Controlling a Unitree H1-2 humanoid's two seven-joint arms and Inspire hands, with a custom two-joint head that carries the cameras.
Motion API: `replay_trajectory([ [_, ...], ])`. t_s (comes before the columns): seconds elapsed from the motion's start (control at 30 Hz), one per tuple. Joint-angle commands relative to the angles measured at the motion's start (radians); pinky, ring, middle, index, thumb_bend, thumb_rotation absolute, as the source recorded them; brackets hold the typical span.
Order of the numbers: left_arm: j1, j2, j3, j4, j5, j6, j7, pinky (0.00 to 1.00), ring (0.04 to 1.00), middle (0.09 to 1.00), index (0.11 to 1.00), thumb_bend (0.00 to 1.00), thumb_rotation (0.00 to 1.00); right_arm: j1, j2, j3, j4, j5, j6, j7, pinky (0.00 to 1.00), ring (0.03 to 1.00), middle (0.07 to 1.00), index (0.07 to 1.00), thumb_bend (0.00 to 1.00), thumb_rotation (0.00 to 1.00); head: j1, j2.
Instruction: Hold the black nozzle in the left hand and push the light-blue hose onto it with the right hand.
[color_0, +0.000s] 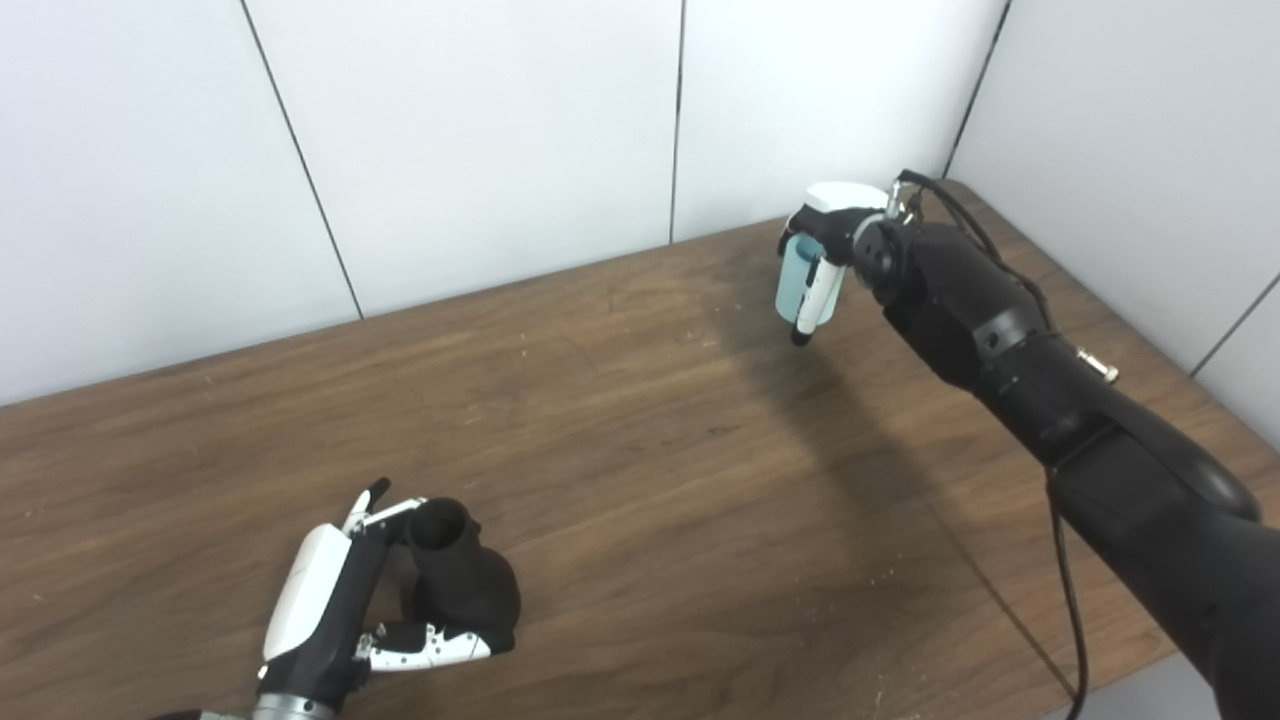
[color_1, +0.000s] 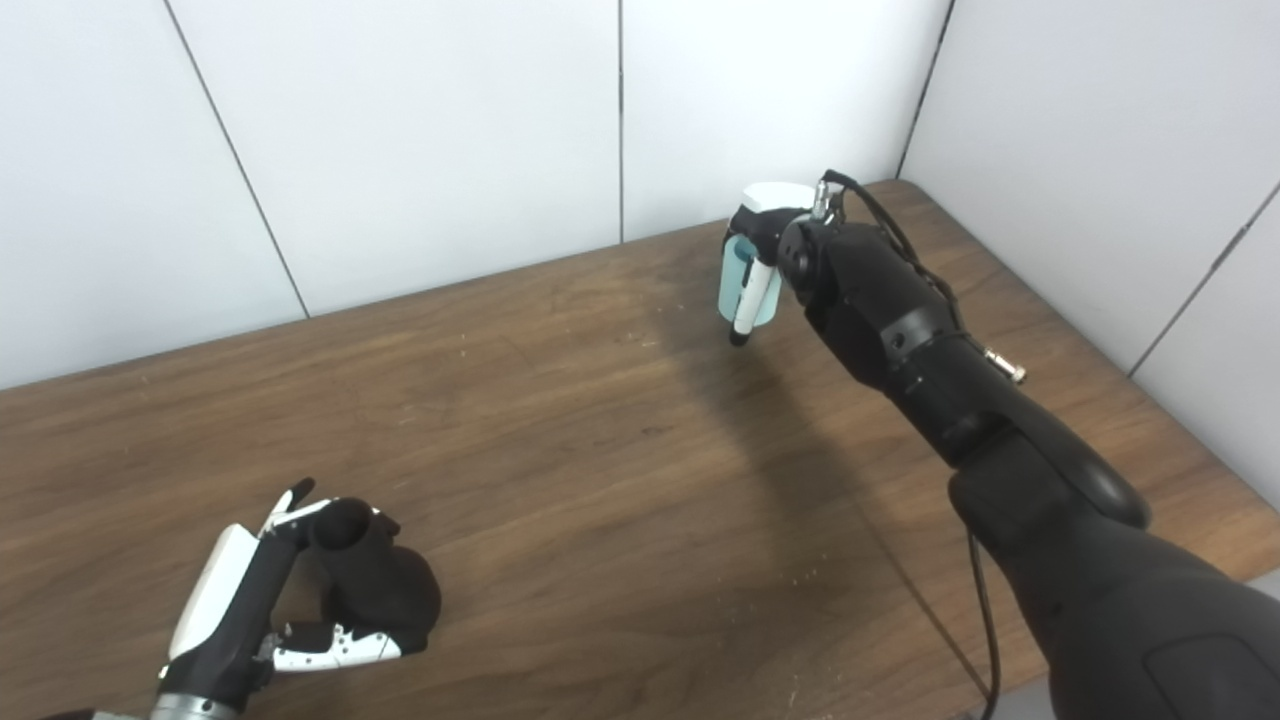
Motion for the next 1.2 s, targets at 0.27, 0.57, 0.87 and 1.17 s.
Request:
replay_trajectory([
  [0.27, 0.019, 0.018, 0.001, 0.013, 0.035, 0.066, -0.032, 1.0, 0.426, 0.5, 0.494, 0.5, 0.0, -0.038, -0.041, -0.008, -0.007, -0.007, -0.028, -0.063, 0.53, 0.587, 0.713, 0.692, 0.82, 0.0, -0.004, 0.004],
  [0.57, 0.018, 0.014, 0.011, 0.023, 0.021, 0.064, -0.034, 1.0, 0.423, 0.502, 0.494, 0.5, 0.0, -0.025, -0.034, -0.001, 0.002, -0.013, -0.036, -0.103, 0.46, 0.487, 0.61, 0.618, 0.66, 0.0, -0.001, 0.002],
  [0.87, 0.023, 0.005, 0.018, 0.005, 0.05, 0.077, -0.016, 1.0, 0.424, 0.497, 0.494, 0.5, 0.0, -0.004, -0.046, 0.001, -0.022, -0.032, -0.065, -0.154, 0.4, 0.456, 0.489, 0.464, 0.51, 0.0, -0.001, 0.007],
  [1.17, 0.024, 0.002, 0.014, 0.005, 0.055, 0.08, -0.008, 1.0, 0.437, 0.494, 0.492, 0.5, 0.0, 0.011, -0.048, -0.014, -0.051, -0.022, -0.077, -0.16, 0.38, 0.458, 0.495, 0.455, 0.5, 0.0, 0.014, 0.012],
])
